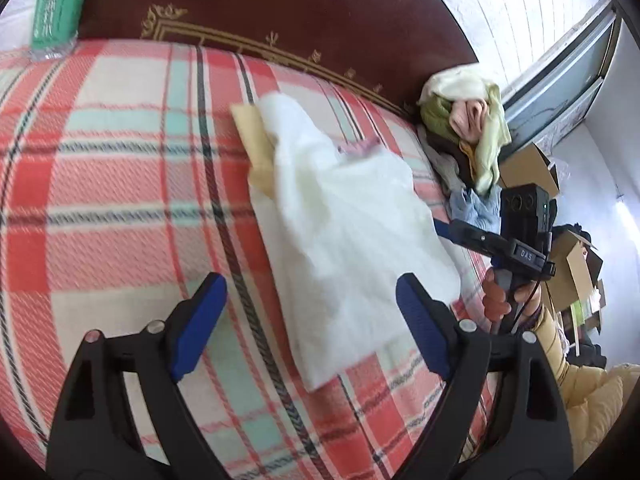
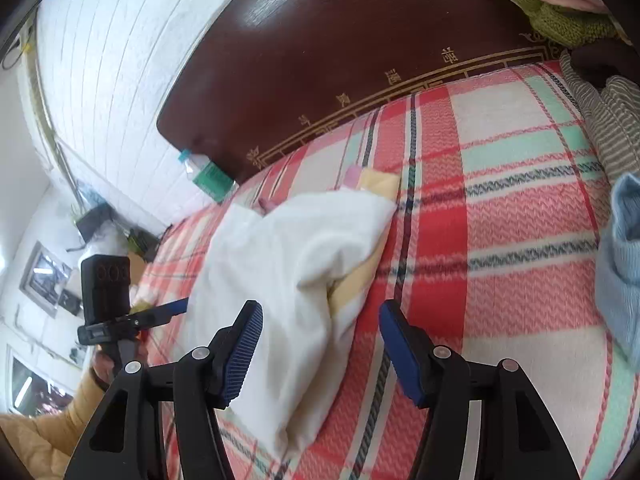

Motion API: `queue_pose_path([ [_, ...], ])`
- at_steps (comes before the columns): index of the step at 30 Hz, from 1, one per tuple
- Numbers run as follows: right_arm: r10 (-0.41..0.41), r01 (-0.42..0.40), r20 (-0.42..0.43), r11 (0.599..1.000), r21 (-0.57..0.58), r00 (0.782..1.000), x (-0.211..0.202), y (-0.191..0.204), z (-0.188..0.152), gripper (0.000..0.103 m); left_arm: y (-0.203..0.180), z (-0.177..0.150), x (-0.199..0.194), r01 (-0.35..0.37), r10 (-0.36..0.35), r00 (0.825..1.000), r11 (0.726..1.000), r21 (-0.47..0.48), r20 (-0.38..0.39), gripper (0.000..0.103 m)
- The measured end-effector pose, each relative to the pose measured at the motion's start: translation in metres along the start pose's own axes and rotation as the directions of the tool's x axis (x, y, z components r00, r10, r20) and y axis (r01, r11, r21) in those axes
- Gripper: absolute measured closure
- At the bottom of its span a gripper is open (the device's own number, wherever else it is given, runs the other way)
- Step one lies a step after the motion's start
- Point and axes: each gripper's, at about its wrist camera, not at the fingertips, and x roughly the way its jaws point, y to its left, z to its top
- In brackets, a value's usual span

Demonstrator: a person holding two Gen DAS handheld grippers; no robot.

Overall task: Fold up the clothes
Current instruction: 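Grasp the folded white shirt bundle with the left gripper and lift it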

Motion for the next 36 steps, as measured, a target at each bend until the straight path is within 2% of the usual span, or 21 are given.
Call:
queue_pose_path([
  [2,-0.008,0.008,-0.015,1.000,0.000,1.000,0.007,0.003,0.000,0.026,-0.003,-0.004,0.007,0.002,-0.002,1.000,1.000,0.003,-0.027,0.015],
  [4,-0.008,0.009,-0.024,1.000,0.013,1.000,0.016,0.004,0.002,0.024,-0.006,-0.002,0.011,0.018,-0.018,1.000,1.000,0.003,-0.022,0.009],
  [6,0.000,0.000,-0.018,1.000,0.019,1.000,0.024,0.006,0.005,0.022,-0.007,0.003,0.017,0.074,-0.075,0.996,0.997,-0.031,-0.041,0.009],
  [8,0.004,-0.004,-0.014,1.000,0.012,1.000,0.032,0.009,0.008,0.022,-0.010,0.008,0.026,0.085,-0.087,0.995,0.996,-0.042,-0.057,0.009],
  [13,-0.005,0.005,-0.018,1.000,-0.008,1.000,0.049,0.016,0.013,0.024,-0.028,0.018,0.044,0.027,-0.024,0.996,0.999,0.026,-0.087,0.010],
  [14,-0.015,0.015,-0.023,1.000,-0.010,1.000,0.050,0.016,0.014,0.035,-0.029,0.019,0.045,0.004,-0.002,0.996,1.000,0.027,-0.088,0.017],
  [15,-0.035,0.035,-0.031,0.999,-0.013,0.999,0.051,0.016,0.014,0.041,-0.030,0.019,0.045,-0.018,0.020,0.996,0.999,0.029,-0.089,0.023],
  [16,-0.054,0.054,-0.035,0.998,-0.016,0.998,0.049,0.013,0.013,0.056,-0.031,0.019,0.045,-0.043,0.045,0.995,0.999,0.031,-0.091,0.040],
  [17,-0.069,0.069,-0.040,0.998,-0.015,0.997,0.047,0.011,0.013,0.075,-0.030,0.020,0.044,-0.076,0.079,0.992,0.997,0.032,-0.098,0.067],
  [18,-0.071,0.071,-0.048,0.997,-0.005,0.996,0.047,0.008,0.014,0.084,-0.027,0.021,0.042,-0.095,0.097,0.989,0.995,0.024,-0.108,0.084],
  [19,-0.073,0.073,-0.056,0.997,0.004,0.996,0.046,0.005,0.014,0.086,-0.023,0.020,0.041,-0.089,0.088,0.989,0.996,-0.006,-0.117,0.090],
  [22,-0.067,0.067,-0.075,0.998,-0.004,0.995,0.043,0.008,0.013,0.087,-0.022,0.019,0.035,-0.092,0.089,0.989,0.995,-0.024,-0.117,0.090],
  [24,-0.052,0.052,-0.077,0.999,-0.005,0.996,0.036,0.011,0.009,0.066,-0.025,0.019,0.030,-0.095,0.092,0.990,0.995,-0.024,-0.107,0.090],
  [25,-0.048,0.048,-0.069,0.999,0.001,0.996,0.031,0.012,0.006,0.043,-0.025,0.019,0.026,-0.094,0.091,0.991,0.995,-0.027,-0.101,0.088],
  [27,-0.054,0.054,-0.057,0.999,-0.003,0.997,0.022,0.013,-0.001,0.041,-0.024,0.016,0.022,-0.076,0.071,0.991,0.996,-0.036,-0.115,0.063],
  [28,-0.064,0.063,-0.060,0.998,-0.012,0.996,0.021,0.014,-0.004,0.039,-0.025,0.014,0.022,-0.075,0.070,0.990,0.997,-0.032,-0.122,0.031],
  [29,-0.064,0.063,-0.066,0.998,-0.020,0.996,0.022,0.014,-0.006,0.037,-0.026,0.011,0.022,-0.074,0.070,0.989,0.997,-0.025,-0.131,0.018],
  [33,-0.056,0.053,-0.060,0.997,-0.051,0.997,0.033,0.020,-0.005,0.036,-0.036,0.005,0.038,-0.077,0.080,0.981,0.997,0.023,-0.179,0.019],
  [34,-0.063,0.059,-0.065,0.996,-0.067,0.996,0.037,0.024,-0.004,0.049,-0.038,0.005,0.041,-0.076,0.080,0.981,0.997,0.027,-0.179,0.033],
  [35,-0.076,0.070,-0.081,0.994,-0.078,0.994,0.044,0.026,-0.003,0.075,-0.040,0.005,0.043,-0.080,0.084,0.980,0.996,0.030,-0.180,0.049],
  [36,-0.082,0.074,-0.094,0.994,-0.082,0.992,0.049,0.027,-0.002,0.084,-0.041,0.006,0.045,-0.101,0.105,0.977,0.994,0.030,-0.183,0.054],
])
